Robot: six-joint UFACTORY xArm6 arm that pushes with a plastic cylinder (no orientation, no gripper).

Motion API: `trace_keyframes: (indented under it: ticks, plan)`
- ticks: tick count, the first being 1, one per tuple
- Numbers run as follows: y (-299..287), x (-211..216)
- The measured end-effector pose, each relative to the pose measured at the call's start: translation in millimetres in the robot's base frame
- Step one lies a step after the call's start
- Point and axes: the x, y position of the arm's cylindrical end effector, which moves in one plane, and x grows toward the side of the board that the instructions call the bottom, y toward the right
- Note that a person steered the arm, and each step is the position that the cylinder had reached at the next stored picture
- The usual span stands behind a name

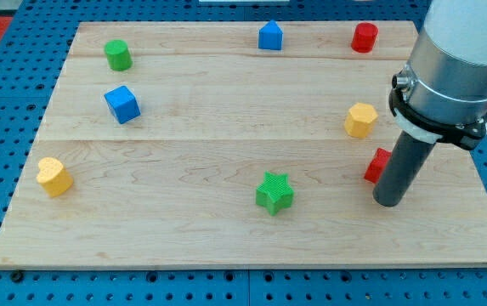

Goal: Move the red star diagonally in between the green star and yellow hexagon

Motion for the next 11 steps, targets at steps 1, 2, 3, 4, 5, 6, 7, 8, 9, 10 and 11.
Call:
trace_keyframes:
  ticks: [1, 2, 3, 4, 5, 6, 7, 8, 9, 10, 11]
  plan:
    - [67.7, 9.2]
    - [96.5, -5.3]
    - [75.6, -7.2]
    - [56.5, -9.6]
    - [27.1, -35.3]
    - [4.3, -52.0]
    - [-15.9, -62.5]
    - [-16.9, -62.5]
    - [-16.9, -49.9]
    - [-15.3, -22.5]
    - [-29.3, -23.9]
